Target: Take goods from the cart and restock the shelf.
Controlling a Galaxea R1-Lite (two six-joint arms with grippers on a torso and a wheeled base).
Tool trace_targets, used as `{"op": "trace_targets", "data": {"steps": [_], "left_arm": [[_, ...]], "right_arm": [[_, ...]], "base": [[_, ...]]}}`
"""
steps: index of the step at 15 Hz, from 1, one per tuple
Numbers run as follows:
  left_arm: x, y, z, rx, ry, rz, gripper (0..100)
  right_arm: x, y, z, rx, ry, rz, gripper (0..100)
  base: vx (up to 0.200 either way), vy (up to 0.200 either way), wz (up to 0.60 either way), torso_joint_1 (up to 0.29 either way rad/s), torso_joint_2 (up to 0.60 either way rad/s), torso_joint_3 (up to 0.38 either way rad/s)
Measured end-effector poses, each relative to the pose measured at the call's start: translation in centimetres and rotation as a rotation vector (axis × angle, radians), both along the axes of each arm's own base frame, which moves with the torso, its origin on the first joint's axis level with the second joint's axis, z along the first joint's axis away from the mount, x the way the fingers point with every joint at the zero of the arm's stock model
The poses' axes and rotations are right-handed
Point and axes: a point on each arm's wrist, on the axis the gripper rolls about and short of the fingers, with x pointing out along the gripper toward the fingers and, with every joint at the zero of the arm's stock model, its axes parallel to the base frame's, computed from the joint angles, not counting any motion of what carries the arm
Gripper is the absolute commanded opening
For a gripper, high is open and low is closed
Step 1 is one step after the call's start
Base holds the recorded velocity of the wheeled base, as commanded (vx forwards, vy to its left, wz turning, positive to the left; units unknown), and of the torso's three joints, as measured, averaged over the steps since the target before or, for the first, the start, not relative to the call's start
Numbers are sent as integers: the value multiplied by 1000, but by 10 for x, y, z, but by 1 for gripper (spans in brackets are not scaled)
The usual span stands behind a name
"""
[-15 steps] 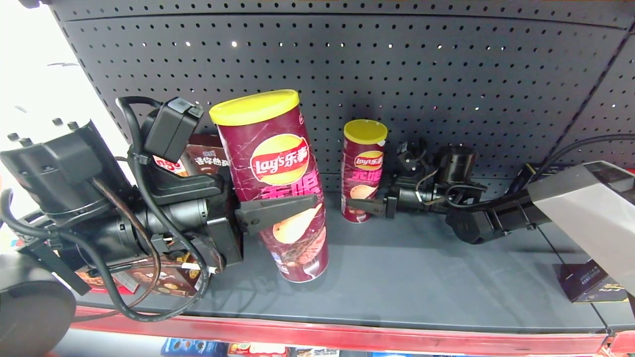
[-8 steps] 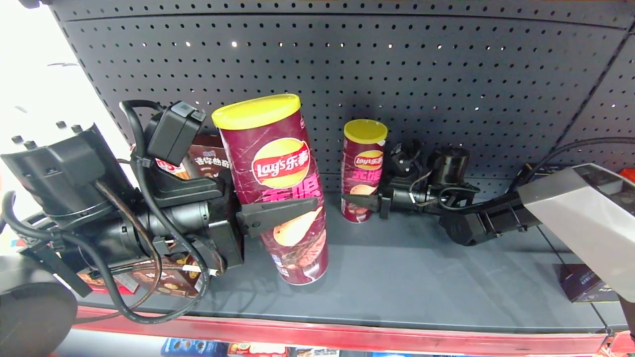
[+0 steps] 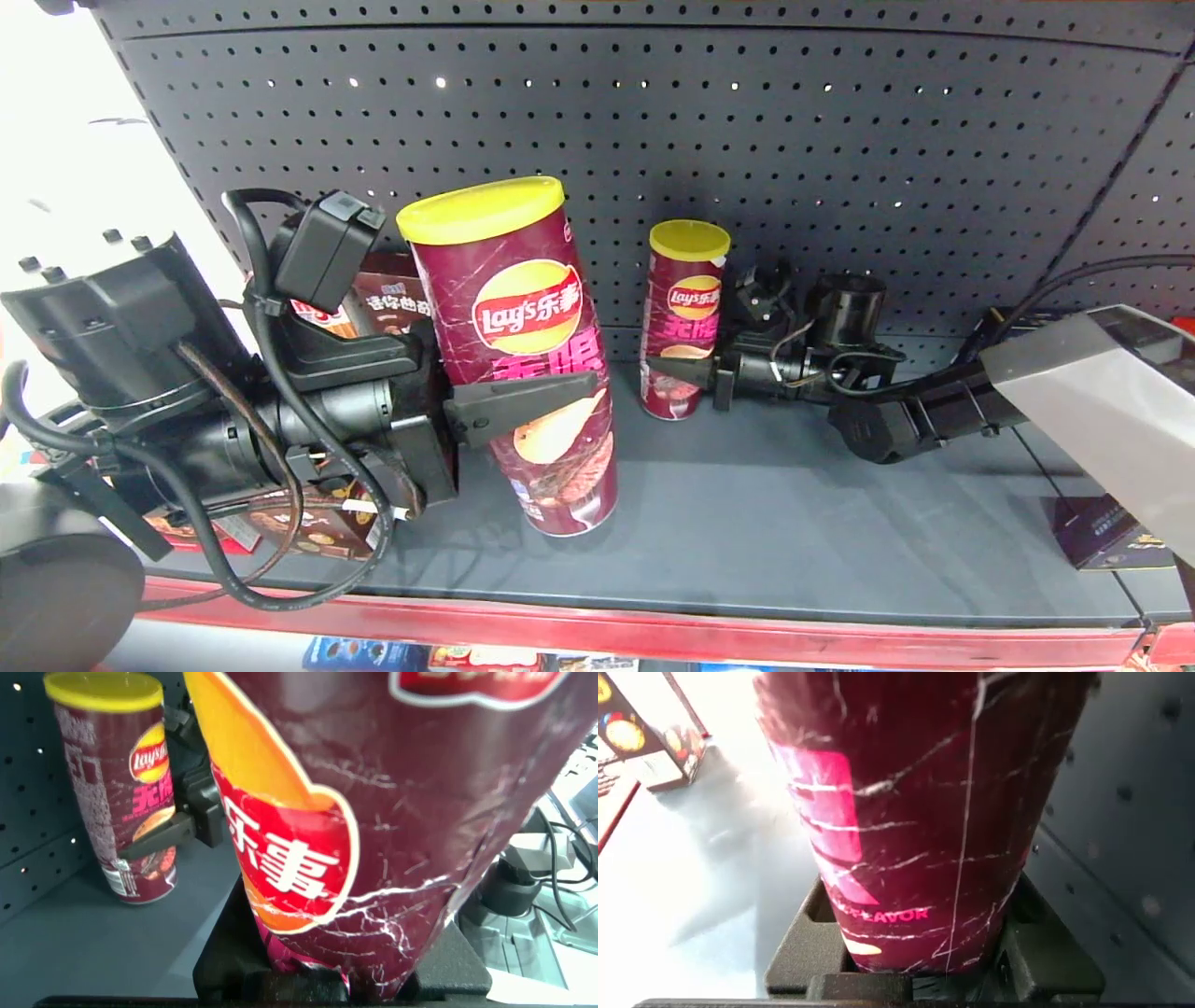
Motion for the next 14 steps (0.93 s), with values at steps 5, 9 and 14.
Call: {"op": "trace_targets", "data": {"steps": [5,9,14], "left_arm": [[0,0,0,1,2,2,0],[-1,0,0,0,1,2,0],[0,1,0,1,2,3,0]], "right_arm": [[-28,6,15,30,-65,-47,0],[-66,4,8,27,-59,-47,0],[-130,0,-3,3,-12,-47,0]], "base": [[0,0,0,0,0,0],[0,0,0,0,0,0],[0,0,0,0,0,0]]}}
